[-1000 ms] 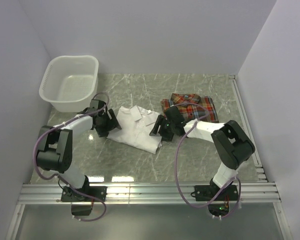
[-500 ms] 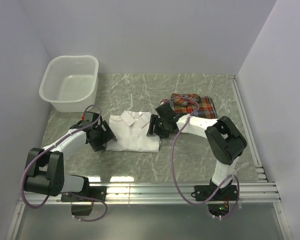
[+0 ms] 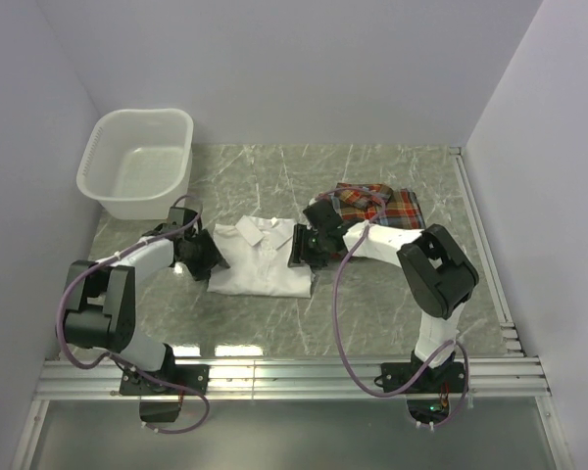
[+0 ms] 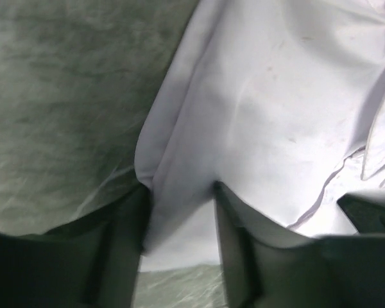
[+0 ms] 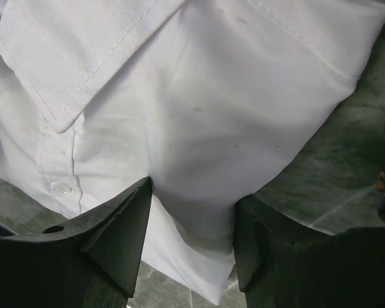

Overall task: Fold and stack the long sleeve shirts
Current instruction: Neatly place the folded shirt to the corner

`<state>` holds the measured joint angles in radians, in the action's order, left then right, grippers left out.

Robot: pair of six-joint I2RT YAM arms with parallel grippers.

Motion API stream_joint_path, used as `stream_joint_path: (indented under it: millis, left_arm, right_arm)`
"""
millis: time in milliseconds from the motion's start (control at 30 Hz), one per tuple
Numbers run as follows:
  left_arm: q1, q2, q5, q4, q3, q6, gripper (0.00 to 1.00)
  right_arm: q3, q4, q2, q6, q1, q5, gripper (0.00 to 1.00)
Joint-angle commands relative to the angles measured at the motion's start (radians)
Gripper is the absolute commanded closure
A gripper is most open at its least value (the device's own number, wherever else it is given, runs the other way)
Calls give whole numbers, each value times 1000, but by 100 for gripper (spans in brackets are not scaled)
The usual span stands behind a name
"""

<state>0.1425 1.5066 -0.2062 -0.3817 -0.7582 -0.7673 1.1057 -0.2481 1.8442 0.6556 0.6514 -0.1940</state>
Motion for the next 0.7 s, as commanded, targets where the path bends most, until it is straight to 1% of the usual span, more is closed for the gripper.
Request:
stream_joint_path:
  millis: [0,33,67,100,133,200,233,267,333,500,667]
  left_arm:
    - [3,63,-47,33,48,30,52]
    - [3,60,-51,41,54,25,56]
    - [3,55,-64,47,66,19,68]
    - [3,43,-68,61,68,19,72]
    - [3,37,-71,63,69,17,81]
    - [2,17,-78,66,66,23,89]
    - [3,7,-79,73,60,31,97]
    - [3,-2,-88,78,57,33,99]
    - [5,-38,-101,102,56,37,99]
    - [20,-123,-122,124,17,42,99]
    - [83,-169,-87,113,-88,57,100]
  right_arm:
    - [-6,-11,69,-33,2,-39,46]
    - [-3,-10,72,-33,2,-45,51]
    - [-1,-5,72,-37,2,-53,55]
    - [-3,4,72,-39,4,-64,60]
    - [0,7,72,-42,4,-65,70]
    - [3,18,67,-51,2,-74,81]
    - [8,20,64,-56,2,-81,90]
    - [9,23,50,-68,2,-82,95]
    - [20,23,30,-82,4,-70,100]
    - [65,-16,-75,-146,-2,-12,100]
    - [147,-97,-173,-232,-33,56,100]
